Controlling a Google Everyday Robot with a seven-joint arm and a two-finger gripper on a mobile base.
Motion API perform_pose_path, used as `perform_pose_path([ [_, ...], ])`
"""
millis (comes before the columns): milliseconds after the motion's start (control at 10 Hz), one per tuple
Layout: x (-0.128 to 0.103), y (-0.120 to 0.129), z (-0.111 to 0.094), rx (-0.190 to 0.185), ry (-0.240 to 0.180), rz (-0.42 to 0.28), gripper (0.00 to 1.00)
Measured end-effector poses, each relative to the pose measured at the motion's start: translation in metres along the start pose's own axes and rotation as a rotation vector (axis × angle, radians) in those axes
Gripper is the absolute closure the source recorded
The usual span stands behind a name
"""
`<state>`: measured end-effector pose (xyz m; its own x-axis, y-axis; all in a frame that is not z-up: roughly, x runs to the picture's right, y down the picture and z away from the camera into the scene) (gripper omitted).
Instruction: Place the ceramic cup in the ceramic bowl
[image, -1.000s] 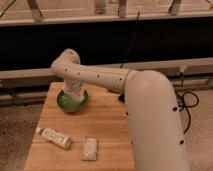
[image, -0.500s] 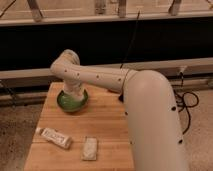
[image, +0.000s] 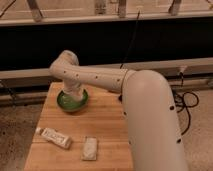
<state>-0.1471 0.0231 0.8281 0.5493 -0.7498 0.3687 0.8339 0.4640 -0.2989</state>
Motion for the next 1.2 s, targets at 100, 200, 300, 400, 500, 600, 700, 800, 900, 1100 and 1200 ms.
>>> perform_pose_path([
  [100,0.0002,-0.0002,0.0003,0.001,0.002,-0.001,0.47],
  [200,-0.0002,-0.0016,0.0004,0.003,0.006,-0.005,0.39],
  [300,0.0000,-0.0025,0.0007,0.004,0.009,-0.007,0.38],
  [400,0.0002,-0.0027,0.0014,0.005,0.011,-0.007,0.35],
  [500,0.0016,-0.0031,0.0014,0.007,0.016,-0.007,0.33],
  [600,0.0023,-0.0036,0.0015,0.008,0.018,-0.007,0.37],
  [700,0.0026,-0.0043,0.0015,0.009,0.020,-0.009,0.42],
  [800,0.0025,-0.0052,0.0018,0.010,0.022,-0.013,0.44],
  [900,0.0031,-0.0053,0.0022,0.010,0.025,-0.013,0.43],
  [1100,0.0052,-0.0063,0.0025,0.012,0.029,-0.011,0.28],
  [1200,0.0061,-0.0067,0.0029,0.013,0.031,-0.011,0.21],
])
